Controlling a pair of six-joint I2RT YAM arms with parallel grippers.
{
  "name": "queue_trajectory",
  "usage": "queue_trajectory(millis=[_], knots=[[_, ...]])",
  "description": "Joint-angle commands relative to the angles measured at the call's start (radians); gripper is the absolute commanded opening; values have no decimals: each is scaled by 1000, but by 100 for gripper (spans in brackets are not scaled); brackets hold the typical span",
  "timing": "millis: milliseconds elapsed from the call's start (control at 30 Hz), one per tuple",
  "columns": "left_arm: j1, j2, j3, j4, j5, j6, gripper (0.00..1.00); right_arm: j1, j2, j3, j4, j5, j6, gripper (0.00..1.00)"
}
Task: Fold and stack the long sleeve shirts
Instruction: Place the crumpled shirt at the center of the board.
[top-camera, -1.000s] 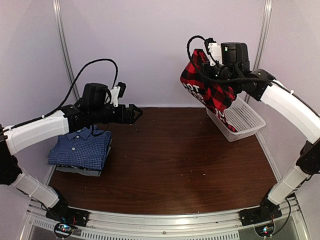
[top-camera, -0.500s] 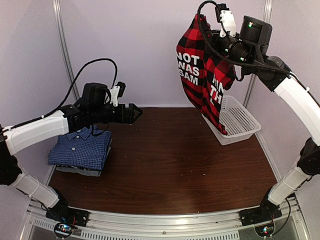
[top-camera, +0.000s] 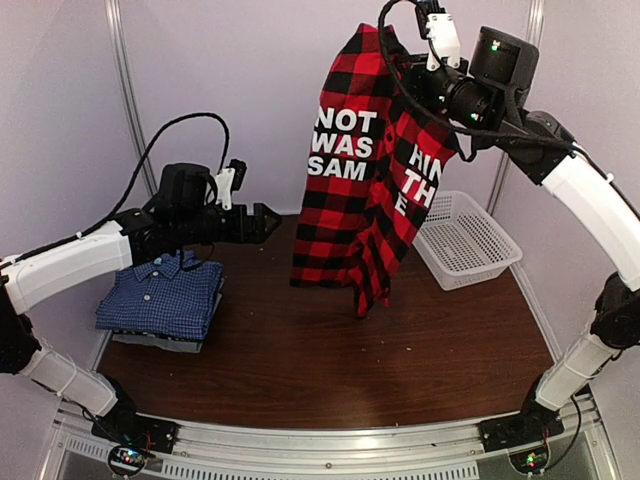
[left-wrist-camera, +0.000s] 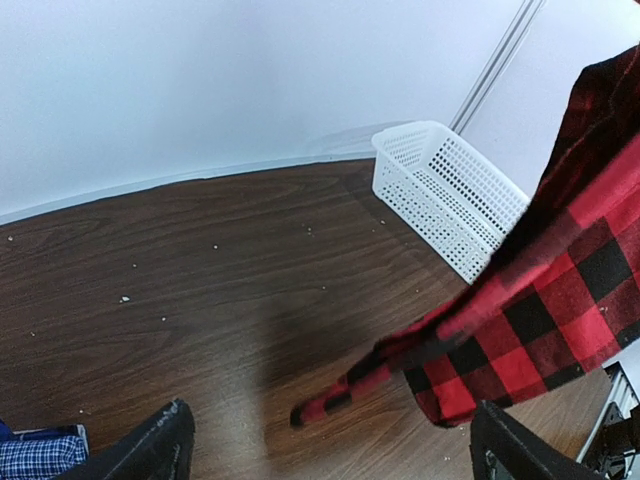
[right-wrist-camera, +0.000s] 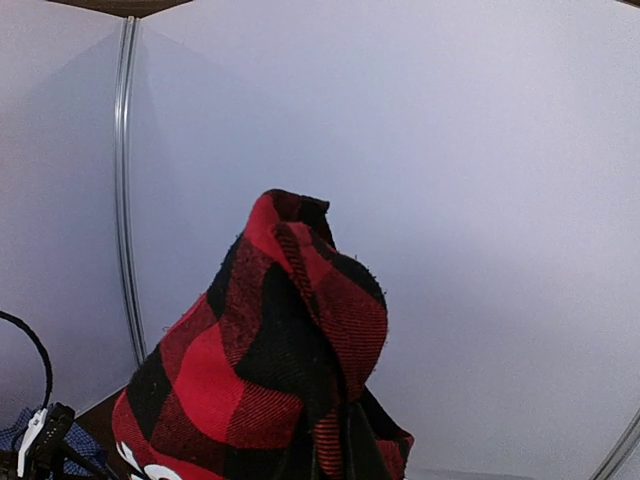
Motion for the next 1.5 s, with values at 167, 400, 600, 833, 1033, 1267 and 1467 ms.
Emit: queue_trajectory(millis=[167, 400, 600, 833, 1033, 1267, 1467], knots=[[5, -28, -3, 30, -18, -8, 98, 3, 9, -76, 136, 27, -34, 0], [5, -22, -1, 29, -18, -7, 98, -4, 115, 61, 91, 153, -111, 0], [5, -24, -6, 1, -100, -18, 98, 42, 116, -37, 37, 75, -47, 0], [61, -20, -21, -88, -173, -106, 98, 196, 110, -553, 159, -104, 286, 0], [94, -7, -48, -76, -110, -133, 98, 259, 138, -669, 148, -215, 399, 59], [93, 8, -75, -6, 34, -117, 98, 237, 42, -662, 53, -216, 361, 94], [58, 26, -85, 25, 139, -89, 98, 46, 63, -668, 8, -285, 374, 90]])
